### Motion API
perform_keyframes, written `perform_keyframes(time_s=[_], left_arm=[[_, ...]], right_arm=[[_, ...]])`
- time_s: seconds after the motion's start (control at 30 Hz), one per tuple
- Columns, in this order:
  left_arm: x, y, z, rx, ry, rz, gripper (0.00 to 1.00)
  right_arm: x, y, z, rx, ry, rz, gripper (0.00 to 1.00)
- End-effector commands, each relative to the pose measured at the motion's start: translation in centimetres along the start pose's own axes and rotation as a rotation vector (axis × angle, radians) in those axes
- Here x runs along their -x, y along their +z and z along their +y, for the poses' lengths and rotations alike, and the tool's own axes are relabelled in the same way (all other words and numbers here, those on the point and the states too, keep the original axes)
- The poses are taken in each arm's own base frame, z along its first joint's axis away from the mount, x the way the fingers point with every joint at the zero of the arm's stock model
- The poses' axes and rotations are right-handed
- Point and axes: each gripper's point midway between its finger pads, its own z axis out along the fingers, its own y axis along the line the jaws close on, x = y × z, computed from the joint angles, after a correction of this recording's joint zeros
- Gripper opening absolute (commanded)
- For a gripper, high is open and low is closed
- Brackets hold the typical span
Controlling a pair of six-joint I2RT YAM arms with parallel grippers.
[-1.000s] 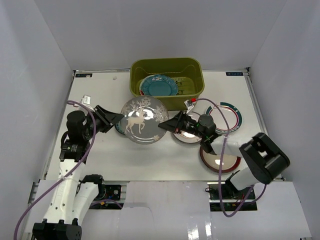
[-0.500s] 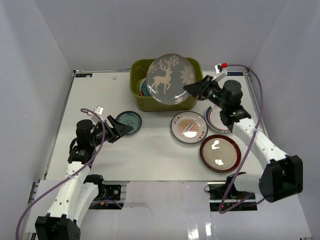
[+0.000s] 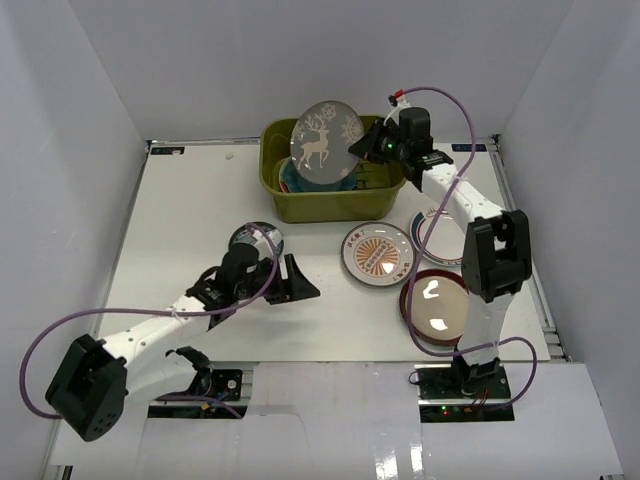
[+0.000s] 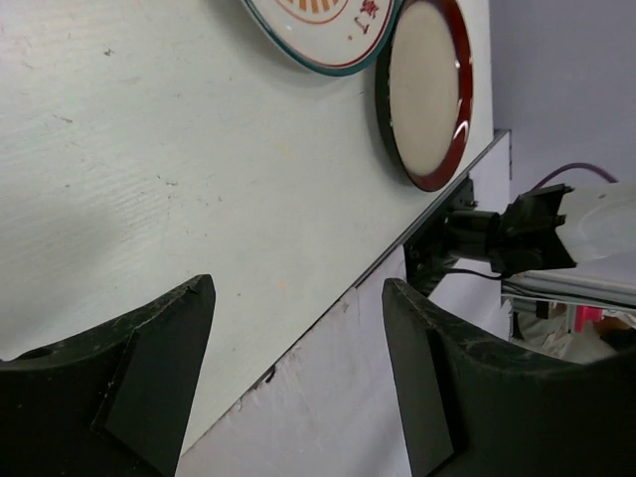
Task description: Place the plates into the plastic bin on the countertop
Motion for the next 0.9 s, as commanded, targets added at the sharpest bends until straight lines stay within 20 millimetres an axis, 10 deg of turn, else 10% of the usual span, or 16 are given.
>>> perform_keyframes(time_s=[0.0, 0.4, 0.77, 0.87], left_arm=[[0.2, 1.7, -1.0, 0.002, 0.070, -0.034, 0.79], [-7.0, 10.8, -2.9, 0.060, 0.167, 0.160, 0.79], [-9.1, 16.9, -6.1, 0.069, 0.183, 0.155, 0.80], [-8.2, 18.0, -5.9, 0.113, 0.158, 0.066, 0.79]], right_arm=[[4.9, 0.6, 3.2, 0.109, -0.067, -0.093, 0.08], [-1.7, 3.3, -2.2, 0.018, -0.004, 0.023, 0.19], [-2.7, 0.6, -5.5, -0.243, -0.130, 0.007, 0.97], [-1.7, -0.9, -5.5, -0.300, -0.162, -0.046, 0.90]])
